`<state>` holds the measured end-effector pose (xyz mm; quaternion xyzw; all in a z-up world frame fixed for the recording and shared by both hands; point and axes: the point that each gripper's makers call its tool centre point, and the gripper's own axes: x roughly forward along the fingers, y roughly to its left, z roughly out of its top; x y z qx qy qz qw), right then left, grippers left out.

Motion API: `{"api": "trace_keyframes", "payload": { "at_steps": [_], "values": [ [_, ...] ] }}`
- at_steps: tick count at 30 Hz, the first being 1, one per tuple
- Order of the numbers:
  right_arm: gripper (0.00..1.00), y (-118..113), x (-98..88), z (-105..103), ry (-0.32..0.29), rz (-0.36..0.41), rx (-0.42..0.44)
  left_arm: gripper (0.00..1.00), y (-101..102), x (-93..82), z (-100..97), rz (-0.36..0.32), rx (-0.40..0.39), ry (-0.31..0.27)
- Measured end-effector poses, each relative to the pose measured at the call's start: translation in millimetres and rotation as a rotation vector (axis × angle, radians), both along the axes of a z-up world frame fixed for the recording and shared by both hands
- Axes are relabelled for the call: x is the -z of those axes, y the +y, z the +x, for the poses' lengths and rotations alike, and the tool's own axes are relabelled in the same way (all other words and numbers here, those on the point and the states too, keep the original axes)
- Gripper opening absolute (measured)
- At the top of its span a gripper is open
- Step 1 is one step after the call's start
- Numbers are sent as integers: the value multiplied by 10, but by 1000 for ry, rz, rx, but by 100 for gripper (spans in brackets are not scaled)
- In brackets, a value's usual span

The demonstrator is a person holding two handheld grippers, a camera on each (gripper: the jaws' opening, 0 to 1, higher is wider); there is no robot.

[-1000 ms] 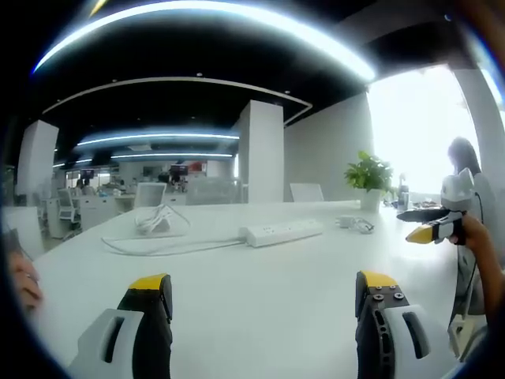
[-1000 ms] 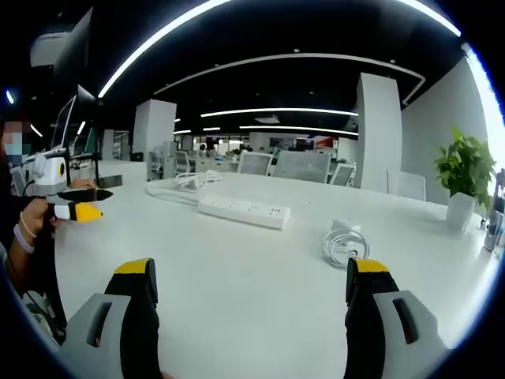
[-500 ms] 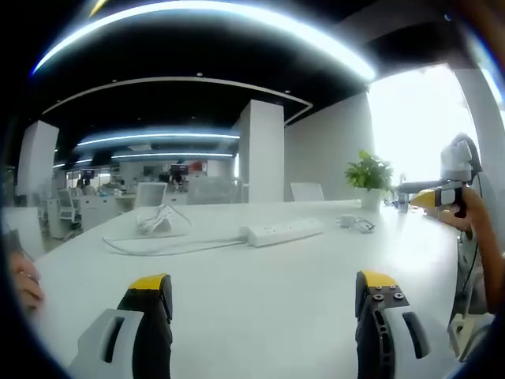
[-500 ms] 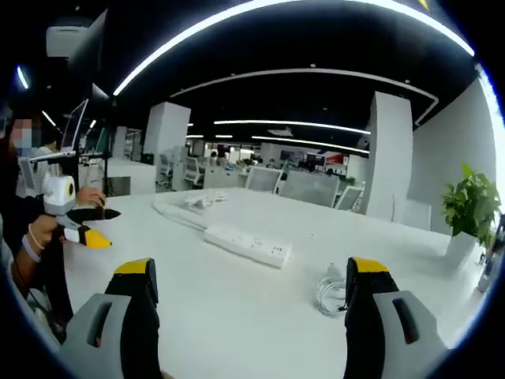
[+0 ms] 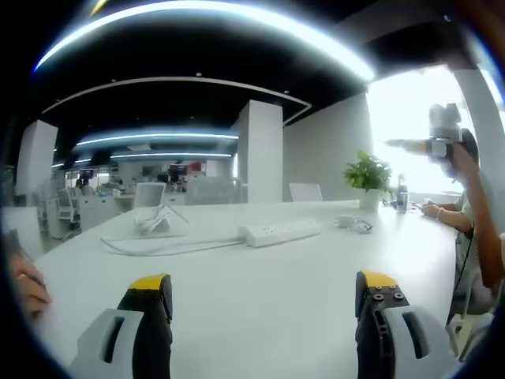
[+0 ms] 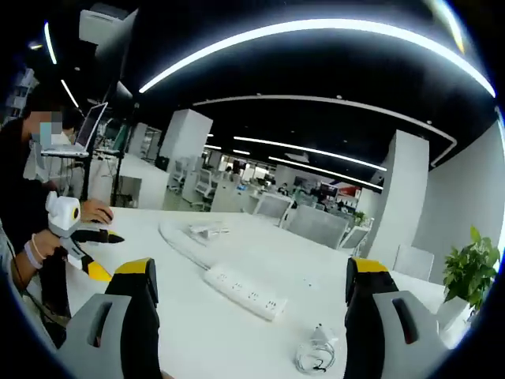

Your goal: Straighten the power strip on the desk, plug the charger into it

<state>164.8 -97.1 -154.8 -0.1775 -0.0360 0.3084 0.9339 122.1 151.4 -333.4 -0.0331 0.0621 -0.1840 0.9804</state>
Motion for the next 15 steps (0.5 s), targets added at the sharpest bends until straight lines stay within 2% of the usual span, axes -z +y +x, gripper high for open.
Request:
{"api": "trace_keyframes", "payload": {
  "at_steps": [15],
  "values": [
    [98,475,-325,515,5,-113,-118,99,-14,16,-27,3,5,-1]
  ]
}}
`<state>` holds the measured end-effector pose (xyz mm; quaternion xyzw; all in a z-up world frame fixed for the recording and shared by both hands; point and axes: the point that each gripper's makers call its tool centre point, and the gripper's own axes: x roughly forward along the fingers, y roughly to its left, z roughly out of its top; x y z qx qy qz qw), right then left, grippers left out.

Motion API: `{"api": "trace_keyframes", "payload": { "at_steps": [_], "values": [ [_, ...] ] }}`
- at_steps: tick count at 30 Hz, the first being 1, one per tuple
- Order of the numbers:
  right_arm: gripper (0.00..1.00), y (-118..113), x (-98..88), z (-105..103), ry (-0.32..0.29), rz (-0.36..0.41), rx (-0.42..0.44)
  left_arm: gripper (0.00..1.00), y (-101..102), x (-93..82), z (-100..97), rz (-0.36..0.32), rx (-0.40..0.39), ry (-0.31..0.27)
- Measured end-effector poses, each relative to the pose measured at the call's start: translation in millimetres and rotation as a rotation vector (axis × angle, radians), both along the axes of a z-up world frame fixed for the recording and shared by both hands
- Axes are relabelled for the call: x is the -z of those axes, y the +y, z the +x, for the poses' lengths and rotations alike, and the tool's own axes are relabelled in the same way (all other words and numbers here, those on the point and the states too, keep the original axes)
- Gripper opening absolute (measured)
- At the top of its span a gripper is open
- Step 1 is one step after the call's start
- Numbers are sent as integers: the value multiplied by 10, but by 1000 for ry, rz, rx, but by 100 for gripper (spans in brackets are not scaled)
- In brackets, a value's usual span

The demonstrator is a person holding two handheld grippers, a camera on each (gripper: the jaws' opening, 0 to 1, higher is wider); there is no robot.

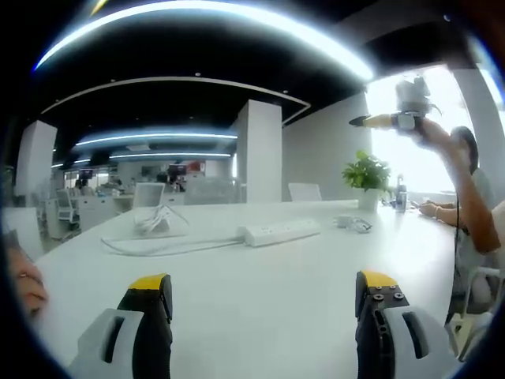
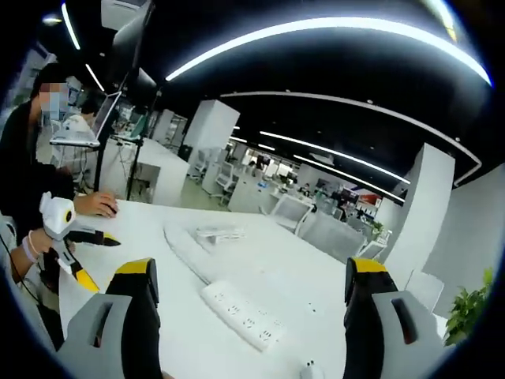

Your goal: Straighten the power strip on the desk, plug the charger into it

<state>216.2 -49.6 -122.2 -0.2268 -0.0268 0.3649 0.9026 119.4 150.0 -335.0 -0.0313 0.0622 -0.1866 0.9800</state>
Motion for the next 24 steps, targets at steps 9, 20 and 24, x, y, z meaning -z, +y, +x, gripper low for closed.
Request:
{"api": "trace_keyframes", "payload": {
  "at_steps": [9,20,24],
  "values": [
    [97,240,43,260,0,-106,-28,99,14,15,-9,6,-5,2],
    [96,336,310,734,3,-238,-69,99,32,26,-23,15,-13,4],
    [96,322,427,880,31,-262,-84,99,46,27,-15,15,-17,6]
  ]
}}
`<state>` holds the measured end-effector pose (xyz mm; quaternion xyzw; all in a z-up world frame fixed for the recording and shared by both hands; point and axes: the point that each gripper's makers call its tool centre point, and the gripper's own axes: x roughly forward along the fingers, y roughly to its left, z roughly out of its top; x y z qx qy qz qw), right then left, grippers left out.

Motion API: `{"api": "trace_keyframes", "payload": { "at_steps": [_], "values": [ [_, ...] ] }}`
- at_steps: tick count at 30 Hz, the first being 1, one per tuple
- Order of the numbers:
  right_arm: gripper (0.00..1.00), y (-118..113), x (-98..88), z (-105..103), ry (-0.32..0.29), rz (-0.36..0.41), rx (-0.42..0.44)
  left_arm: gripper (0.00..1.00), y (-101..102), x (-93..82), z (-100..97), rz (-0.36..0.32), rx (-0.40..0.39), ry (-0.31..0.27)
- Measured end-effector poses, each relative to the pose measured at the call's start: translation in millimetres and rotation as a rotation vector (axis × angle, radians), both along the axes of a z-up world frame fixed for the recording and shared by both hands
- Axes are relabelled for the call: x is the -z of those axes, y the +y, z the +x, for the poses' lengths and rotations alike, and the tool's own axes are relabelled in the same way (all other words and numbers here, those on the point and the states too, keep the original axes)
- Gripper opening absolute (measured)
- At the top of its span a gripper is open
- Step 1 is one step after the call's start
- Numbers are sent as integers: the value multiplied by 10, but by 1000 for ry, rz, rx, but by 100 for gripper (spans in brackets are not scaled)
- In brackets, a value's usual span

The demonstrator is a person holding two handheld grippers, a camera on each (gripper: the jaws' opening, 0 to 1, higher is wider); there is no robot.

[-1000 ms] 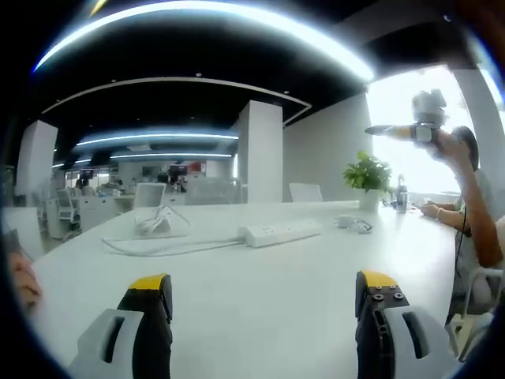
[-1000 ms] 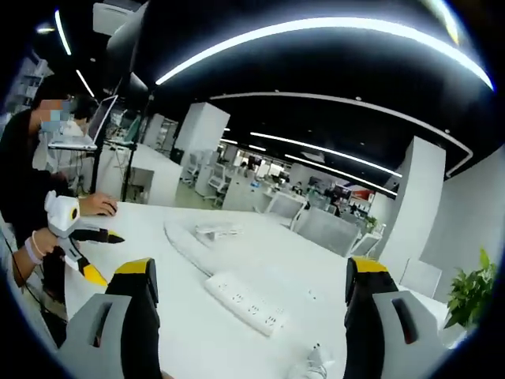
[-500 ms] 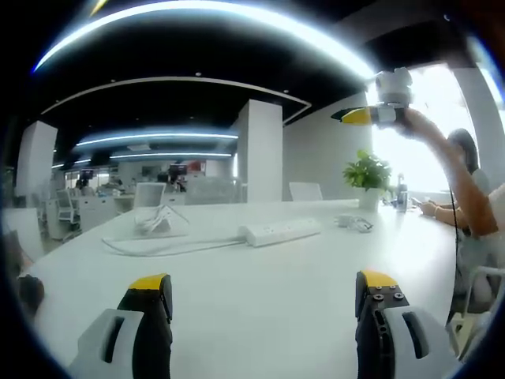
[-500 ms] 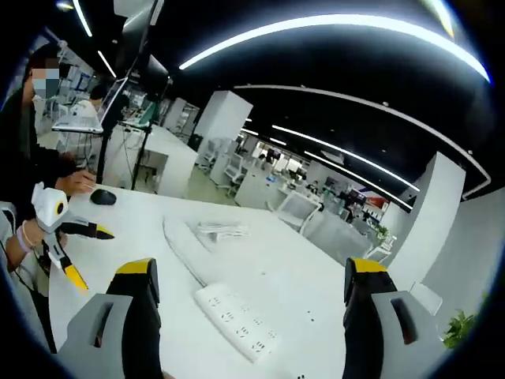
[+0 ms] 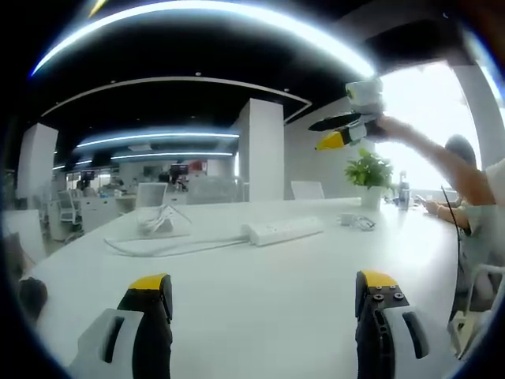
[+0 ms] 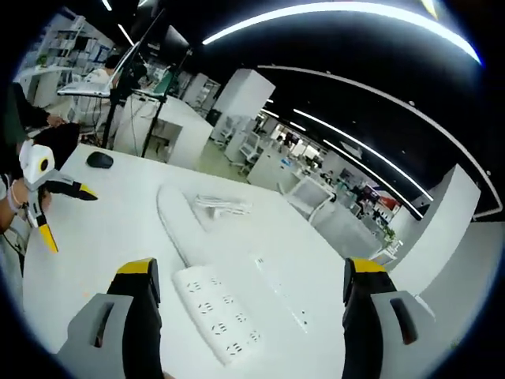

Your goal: Straighten the power strip on the desk, plug the charger into it

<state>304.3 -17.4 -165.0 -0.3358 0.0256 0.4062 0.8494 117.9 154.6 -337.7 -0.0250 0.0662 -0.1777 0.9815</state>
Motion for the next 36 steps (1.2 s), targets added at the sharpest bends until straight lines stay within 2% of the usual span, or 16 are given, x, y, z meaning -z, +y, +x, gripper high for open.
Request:
{"api": "trace_keyframes", "payload": {
  "at_steps": [8,18,23,36],
  "values": [
    [96,32,178,235,61,-45,-62,99,17,-5,48,5,-2,5],
    [96,21,498,392,136,-186,-88,99,33,-2,79,7,-4,11],
    [98,31,577,465,160,-233,-96,99,42,-9,92,8,-6,10],
    [100,12,890,467,257,-365,-142,99,55,-25,87,7,-4,8]
  ]
}}
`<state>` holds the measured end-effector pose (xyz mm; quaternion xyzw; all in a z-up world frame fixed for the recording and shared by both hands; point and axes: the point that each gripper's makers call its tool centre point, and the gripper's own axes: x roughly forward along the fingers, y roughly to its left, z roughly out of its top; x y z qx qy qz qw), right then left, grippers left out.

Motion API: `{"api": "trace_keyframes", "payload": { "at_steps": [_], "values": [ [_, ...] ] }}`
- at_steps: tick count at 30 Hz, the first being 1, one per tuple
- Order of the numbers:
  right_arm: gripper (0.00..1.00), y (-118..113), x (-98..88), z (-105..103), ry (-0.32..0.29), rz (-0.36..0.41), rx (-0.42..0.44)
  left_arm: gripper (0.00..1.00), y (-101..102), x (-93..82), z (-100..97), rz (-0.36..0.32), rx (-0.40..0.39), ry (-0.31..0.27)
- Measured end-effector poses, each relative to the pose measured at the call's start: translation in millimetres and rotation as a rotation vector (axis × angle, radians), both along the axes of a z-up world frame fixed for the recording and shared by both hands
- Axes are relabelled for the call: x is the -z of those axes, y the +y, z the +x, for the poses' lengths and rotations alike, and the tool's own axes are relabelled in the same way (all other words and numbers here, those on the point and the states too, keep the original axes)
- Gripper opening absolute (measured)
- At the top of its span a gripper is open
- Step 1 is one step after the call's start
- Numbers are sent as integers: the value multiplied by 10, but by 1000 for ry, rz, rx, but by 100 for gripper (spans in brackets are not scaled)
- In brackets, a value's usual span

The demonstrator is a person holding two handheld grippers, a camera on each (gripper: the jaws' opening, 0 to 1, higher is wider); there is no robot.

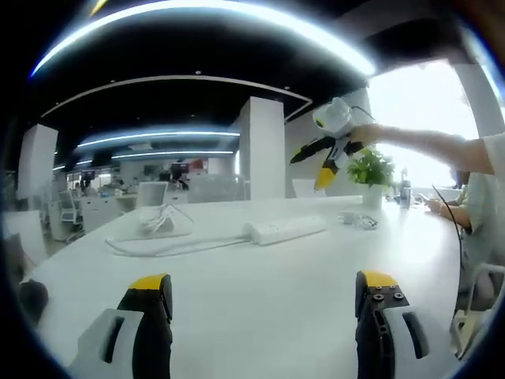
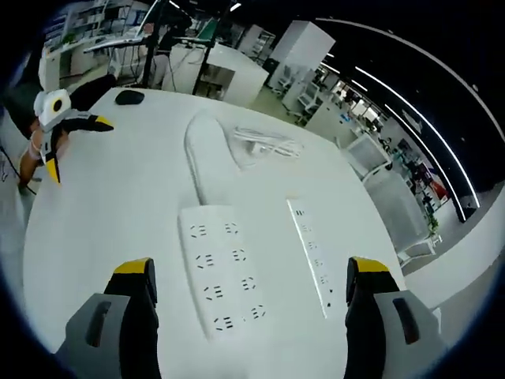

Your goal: Straighten the power strip on the desk, plug the charger into it

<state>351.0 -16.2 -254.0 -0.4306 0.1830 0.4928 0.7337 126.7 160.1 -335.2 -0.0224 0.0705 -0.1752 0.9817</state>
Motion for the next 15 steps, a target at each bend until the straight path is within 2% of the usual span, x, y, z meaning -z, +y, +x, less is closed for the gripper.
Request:
{"api": "trace_keyframes", "payload": {
  "at_steps": [15],
  "values": [
    [100,-89,428,36,82,-128,3,99,55,14,28,-3,-10,3]
  ]
}}
